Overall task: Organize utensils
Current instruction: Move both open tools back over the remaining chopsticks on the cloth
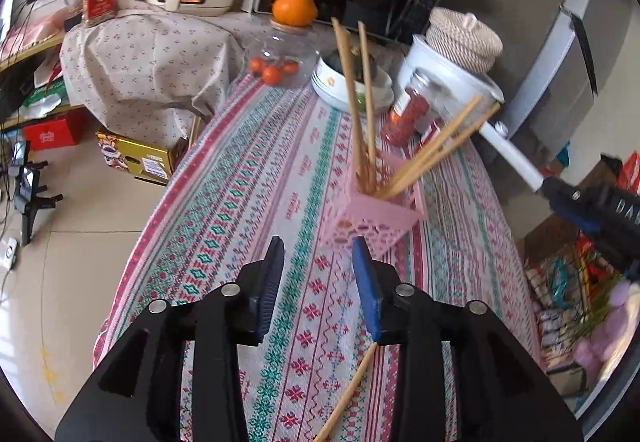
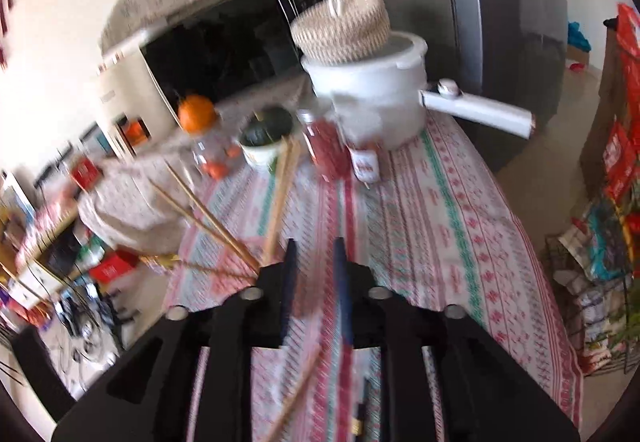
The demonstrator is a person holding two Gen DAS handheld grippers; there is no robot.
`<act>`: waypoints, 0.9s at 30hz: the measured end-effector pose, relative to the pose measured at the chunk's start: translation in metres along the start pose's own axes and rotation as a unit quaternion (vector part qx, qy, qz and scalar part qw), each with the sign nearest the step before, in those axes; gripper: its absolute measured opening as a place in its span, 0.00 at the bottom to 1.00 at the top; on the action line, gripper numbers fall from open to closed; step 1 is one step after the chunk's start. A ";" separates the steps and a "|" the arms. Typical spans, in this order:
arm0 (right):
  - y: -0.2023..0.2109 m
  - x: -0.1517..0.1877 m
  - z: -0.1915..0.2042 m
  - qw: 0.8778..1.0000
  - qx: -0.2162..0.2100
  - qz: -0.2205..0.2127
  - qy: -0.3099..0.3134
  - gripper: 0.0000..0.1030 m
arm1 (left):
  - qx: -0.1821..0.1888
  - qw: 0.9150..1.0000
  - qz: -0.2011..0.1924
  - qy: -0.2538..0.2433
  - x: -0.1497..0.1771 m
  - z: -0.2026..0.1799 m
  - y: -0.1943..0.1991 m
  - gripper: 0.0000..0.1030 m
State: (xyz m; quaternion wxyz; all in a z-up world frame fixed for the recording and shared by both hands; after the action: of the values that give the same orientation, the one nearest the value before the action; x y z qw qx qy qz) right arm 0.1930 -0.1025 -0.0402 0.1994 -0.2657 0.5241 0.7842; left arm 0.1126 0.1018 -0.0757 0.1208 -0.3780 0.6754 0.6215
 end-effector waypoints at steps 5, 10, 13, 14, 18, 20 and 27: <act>-0.011 0.029 -0.014 0.999 0.019 0.025 0.011 0.37 | 0.001 1.000 0.004 -0.012 0.009 -0.011 -0.002 0.50; -0.019 0.053 -0.024 0.998 0.042 0.038 0.029 0.52 | 0.003 1.000 0.009 -0.025 0.015 -0.021 -0.005 0.68; -0.026 0.066 -0.036 0.996 0.057 0.054 0.028 0.55 | -0.005 0.999 0.015 -0.039 0.021 -0.026 -0.010 0.68; -0.028 0.070 -0.039 0.996 0.059 0.059 0.027 0.55 | -0.006 0.999 0.018 -0.042 0.023 -0.028 -0.012 0.69; -0.032 0.080 -0.053 0.995 0.068 0.069 0.022 0.57 | -0.010 0.998 0.027 -0.055 0.030 -0.034 -0.018 0.73; -0.033 0.087 -0.060 0.995 0.070 0.075 0.020 0.65 | -0.013 0.998 0.032 -0.060 0.033 -0.037 -0.021 0.80; -0.034 0.103 -0.081 0.991 0.083 0.101 -0.004 0.89 | -0.028 0.995 0.066 -0.065 0.044 -0.040 -0.040 0.93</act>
State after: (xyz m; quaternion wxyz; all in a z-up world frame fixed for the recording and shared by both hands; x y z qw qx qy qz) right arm 0.1498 -0.1612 -0.1542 0.1426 -0.1910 0.6108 0.7551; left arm 0.1213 0.0510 -0.1250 0.1126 -0.2947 0.6717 0.6703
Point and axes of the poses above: each gripper's, at about its wrist camera, not at the fingertips, and y roughly against the way its jaws point, z to its left, x to its underside, the point moved 6 cm from there along -y, roughly the way its jaws point, and after that the axes turned 5 degrees about -x, right-handed, at the moved point
